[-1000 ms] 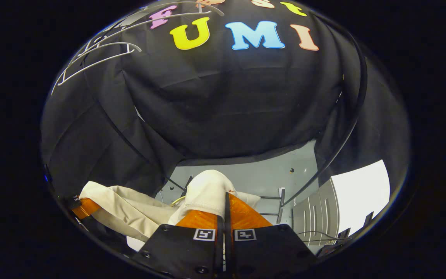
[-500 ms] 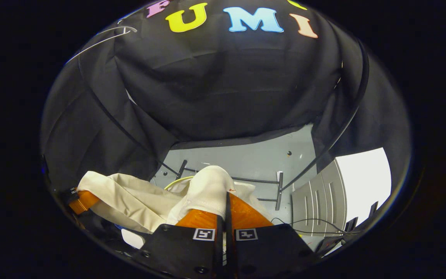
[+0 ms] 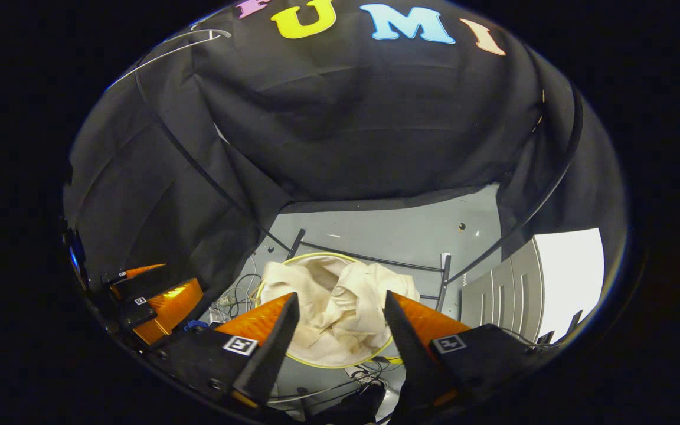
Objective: Grasp the clothes on the hanger with both hands and then place them into the laundry hamper below.
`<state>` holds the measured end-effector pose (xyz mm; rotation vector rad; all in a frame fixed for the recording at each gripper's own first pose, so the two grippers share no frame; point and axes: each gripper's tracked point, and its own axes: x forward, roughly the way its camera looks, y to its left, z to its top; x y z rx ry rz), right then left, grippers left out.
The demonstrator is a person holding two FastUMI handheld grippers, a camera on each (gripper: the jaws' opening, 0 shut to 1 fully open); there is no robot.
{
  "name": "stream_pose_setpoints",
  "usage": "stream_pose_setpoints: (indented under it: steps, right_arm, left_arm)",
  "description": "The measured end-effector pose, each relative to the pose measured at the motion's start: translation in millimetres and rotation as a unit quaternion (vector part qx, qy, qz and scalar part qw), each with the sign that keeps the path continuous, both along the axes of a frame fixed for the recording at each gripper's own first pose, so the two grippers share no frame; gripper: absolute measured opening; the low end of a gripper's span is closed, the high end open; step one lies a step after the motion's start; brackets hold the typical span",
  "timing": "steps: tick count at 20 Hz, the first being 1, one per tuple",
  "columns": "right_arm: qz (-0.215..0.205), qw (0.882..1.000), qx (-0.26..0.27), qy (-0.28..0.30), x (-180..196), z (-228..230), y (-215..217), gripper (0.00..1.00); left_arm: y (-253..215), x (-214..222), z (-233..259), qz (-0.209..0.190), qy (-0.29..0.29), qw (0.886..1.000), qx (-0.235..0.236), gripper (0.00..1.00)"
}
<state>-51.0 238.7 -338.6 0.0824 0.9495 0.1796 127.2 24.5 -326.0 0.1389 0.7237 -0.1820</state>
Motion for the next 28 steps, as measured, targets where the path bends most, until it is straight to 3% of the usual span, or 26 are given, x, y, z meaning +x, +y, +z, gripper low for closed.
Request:
stream_pose_setpoints:
  steps: [1,9,14,18,20,21,25,26,28]
  right_arm:
    - [0.004,1.000,-0.002,-0.004,-5,3,-1,1.00]
    - [-0.016,0.995,-0.028,-0.090,-14,79,-52,0.98]
    - [-0.048,0.979,-0.039,-0.197,8,166,-100,0.98]
    - [-0.065,0.951,-0.065,-0.295,16,237,-131,0.98]
    - [-0.075,0.926,-0.062,-0.365,10,282,-139,0.98]
    - [-0.079,0.913,-0.060,-0.395,7,301,-141,0.93]
    - [-0.085,0.871,-0.086,-0.476,-9,339,-160,0.98]
    - [-0.092,0.865,-0.097,-0.485,-16,346,-168,0.92]
    - [-0.102,0.857,-0.105,-0.494,-28,354,-177,0.98]
  left_arm:
    - [2,-1,2,0.004,-0.003,1.000,0.002,0.97]
    - [3,-26,82,0.020,-0.076,0.997,0.004,0.98]
    - [-26,-30,183,0.019,-0.164,0.986,0.004,0.97]
    - [-58,-32,287,0.020,-0.248,0.968,-0.019,0.97]
    - [-78,-35,330,0.011,-0.292,0.955,-0.045,0.98]
    - [-87,-40,353,0.005,-0.315,0.948,-0.051,0.98]
    - [-109,-57,427,-0.010,-0.405,0.912,-0.059,0.97]
    - [-120,-63,439,-0.014,-0.413,0.908,-0.072,0.97]
    - [-138,-75,450,-0.023,-0.418,0.903,-0.100,0.97]
